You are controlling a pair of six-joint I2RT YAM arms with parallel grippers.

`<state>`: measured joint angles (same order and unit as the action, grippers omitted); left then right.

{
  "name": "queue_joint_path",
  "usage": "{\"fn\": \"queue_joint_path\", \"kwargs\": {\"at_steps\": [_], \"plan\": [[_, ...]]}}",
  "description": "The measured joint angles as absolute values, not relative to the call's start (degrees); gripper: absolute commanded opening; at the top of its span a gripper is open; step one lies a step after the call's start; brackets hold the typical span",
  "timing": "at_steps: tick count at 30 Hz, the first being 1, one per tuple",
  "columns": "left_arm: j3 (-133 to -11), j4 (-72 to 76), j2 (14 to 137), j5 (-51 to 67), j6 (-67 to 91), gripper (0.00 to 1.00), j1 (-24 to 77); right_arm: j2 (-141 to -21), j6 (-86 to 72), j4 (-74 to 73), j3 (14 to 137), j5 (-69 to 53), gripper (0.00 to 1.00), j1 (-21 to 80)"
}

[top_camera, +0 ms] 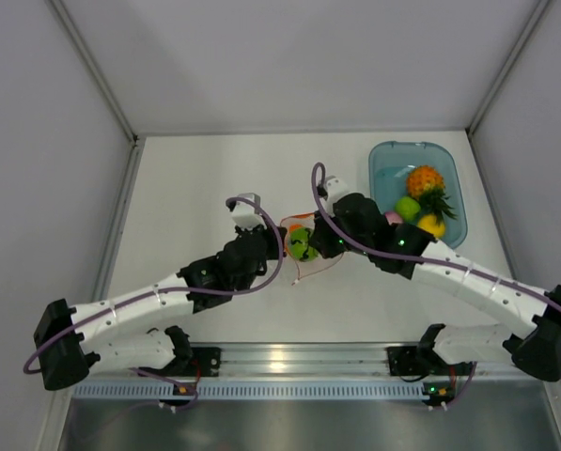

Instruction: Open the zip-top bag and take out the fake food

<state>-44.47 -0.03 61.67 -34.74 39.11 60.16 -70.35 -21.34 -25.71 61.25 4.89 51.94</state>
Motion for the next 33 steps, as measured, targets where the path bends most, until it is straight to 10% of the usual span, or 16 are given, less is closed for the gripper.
{"fn": "queue_joint_path", "kwargs": {"at_steps": [20, 33], "plan": [[-44.47, -5.65, 64.07, -42.09, 47.9, 0.0, 57.34, -54.37, -16.95, -36.62, 69.45, 8.82, 0.0, 49.1], [-43.24, -8.23, 59.31, -41.45, 48.14, 0.0, 57.04, -61.25, -13.08, -39.86, 76.2, 9.13, 0.0, 21.54]]}}
